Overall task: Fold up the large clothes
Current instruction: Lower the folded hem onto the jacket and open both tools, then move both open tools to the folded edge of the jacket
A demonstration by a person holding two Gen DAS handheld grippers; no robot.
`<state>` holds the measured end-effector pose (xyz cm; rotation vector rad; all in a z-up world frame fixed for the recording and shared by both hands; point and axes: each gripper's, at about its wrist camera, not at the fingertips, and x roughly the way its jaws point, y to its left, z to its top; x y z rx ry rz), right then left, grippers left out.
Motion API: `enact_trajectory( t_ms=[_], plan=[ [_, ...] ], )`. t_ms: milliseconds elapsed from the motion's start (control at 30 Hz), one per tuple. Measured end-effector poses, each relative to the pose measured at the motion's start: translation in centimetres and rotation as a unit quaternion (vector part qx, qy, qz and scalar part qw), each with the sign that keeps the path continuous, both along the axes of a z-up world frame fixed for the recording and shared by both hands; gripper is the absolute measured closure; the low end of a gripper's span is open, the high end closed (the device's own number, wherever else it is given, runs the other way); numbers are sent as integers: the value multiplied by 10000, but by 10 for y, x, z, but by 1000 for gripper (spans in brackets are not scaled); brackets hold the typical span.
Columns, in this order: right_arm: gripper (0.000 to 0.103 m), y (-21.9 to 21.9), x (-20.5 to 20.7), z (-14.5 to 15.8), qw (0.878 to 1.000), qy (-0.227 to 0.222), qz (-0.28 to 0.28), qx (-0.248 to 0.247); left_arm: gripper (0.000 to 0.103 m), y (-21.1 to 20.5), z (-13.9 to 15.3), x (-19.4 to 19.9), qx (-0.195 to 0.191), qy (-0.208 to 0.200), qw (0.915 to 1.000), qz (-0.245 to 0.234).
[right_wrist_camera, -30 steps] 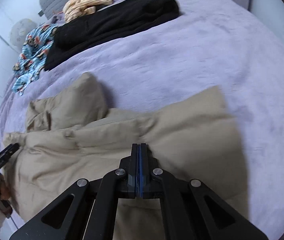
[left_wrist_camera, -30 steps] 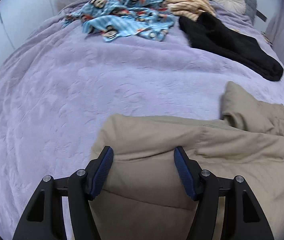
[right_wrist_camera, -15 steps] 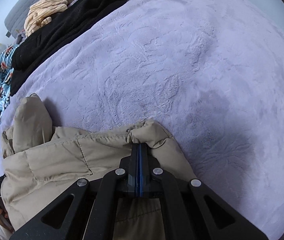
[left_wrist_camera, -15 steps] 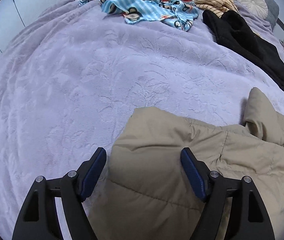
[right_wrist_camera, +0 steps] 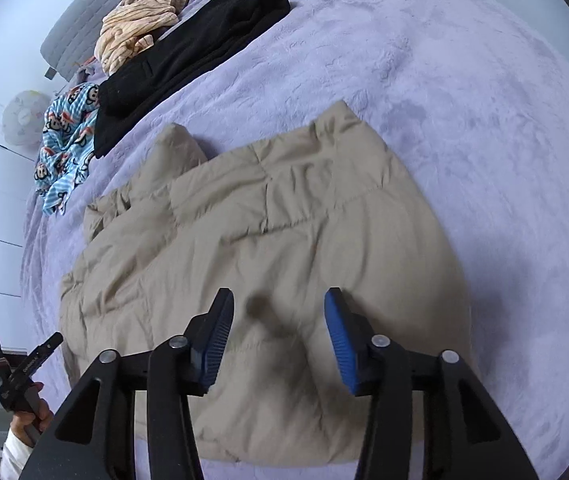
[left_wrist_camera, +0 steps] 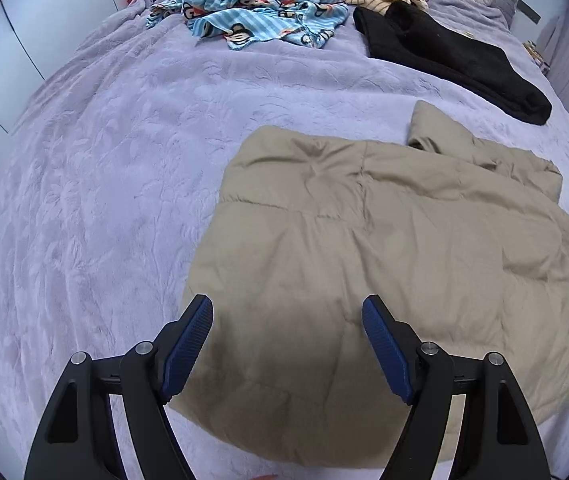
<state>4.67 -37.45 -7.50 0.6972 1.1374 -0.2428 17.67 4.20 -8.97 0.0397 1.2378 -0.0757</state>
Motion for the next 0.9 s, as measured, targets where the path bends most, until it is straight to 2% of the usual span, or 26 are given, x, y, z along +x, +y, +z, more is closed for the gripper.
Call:
enact_trajectory(
  t_ms=[33,67,400,667,900],
  plan=[
    [51,5,-3,1,10000,1,-21,55,7,-2,2,-7,-32,15,10000,-24],
    [51,9,-9,2,9999,-4,-49,107,3,-3,5,-14,-85,9,10000,-29],
    [47,29,-59,6,9989,93,-248,375,3,-8,16,-57,-254,129,9995,-134],
    [33,31,-85,0,9978,135,-374,524,3,-7,18,-75,-214,136,9996,-150],
    [33,34,-99,-6,9959,120,-520,730,2,-8,17,-87,-344,186,9990,-201]
  ],
)
